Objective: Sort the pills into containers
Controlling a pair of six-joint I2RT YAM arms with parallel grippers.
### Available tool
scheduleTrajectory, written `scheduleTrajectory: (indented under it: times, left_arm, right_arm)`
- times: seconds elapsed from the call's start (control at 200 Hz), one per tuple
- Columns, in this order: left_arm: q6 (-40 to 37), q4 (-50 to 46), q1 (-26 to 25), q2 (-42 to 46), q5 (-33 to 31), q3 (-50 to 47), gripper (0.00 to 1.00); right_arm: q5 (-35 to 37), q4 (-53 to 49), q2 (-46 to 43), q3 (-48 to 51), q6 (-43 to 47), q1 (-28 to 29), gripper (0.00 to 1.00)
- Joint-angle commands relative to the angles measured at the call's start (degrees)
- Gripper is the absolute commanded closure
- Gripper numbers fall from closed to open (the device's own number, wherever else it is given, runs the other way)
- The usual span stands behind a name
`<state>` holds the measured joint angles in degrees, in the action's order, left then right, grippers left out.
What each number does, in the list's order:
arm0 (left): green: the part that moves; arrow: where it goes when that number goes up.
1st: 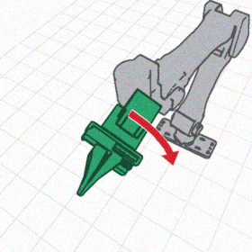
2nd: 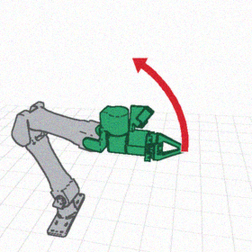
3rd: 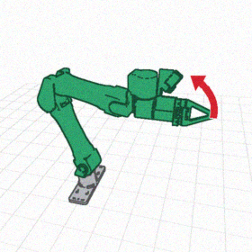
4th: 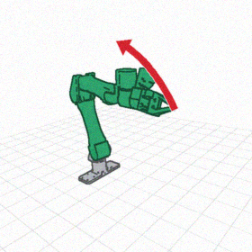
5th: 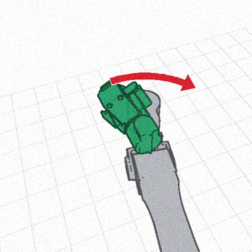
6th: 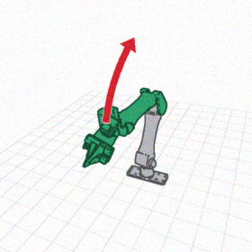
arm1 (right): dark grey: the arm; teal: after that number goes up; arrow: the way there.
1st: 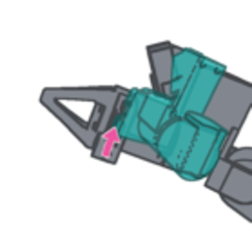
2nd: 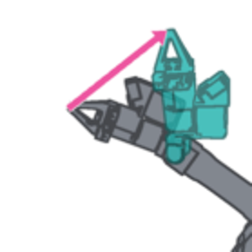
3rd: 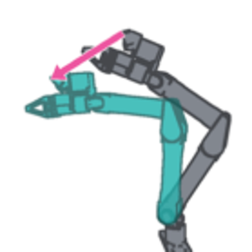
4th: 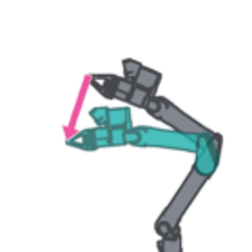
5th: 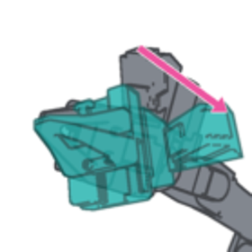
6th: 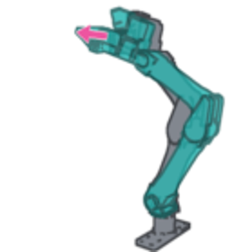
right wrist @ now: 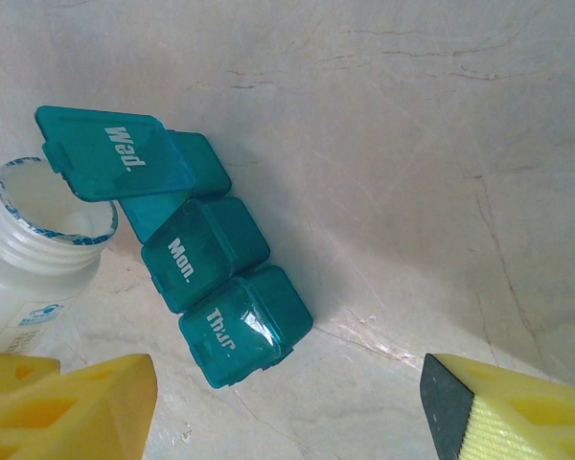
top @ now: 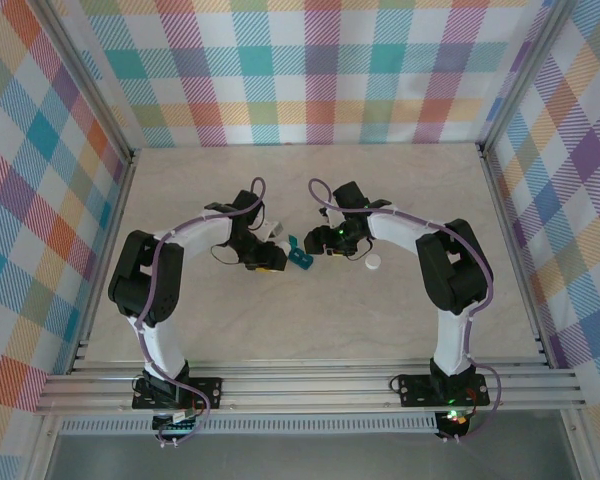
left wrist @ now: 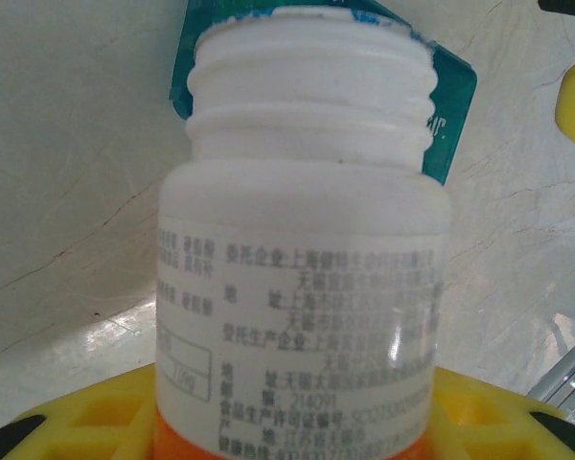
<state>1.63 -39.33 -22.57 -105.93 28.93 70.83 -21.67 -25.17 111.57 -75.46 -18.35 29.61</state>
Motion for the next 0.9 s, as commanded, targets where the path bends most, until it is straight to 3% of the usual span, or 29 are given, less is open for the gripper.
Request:
scheduleTrajectory:
  times: [0.0,0.9]
  left_arm:
    - [-0.94,-2.92,0.42,-1.12,0.02,2.57,1.00]
    - [-1.61,-12.01,0.37,-5.49,-1.49,10.15,1.00]
  right_arm:
    - [-0.21,-0.78,0.72,-1.44,1.01,0.10,0.26]
    - [-0.03,-0.54,0.58,-1.35,0.43,-0.48,0.26]
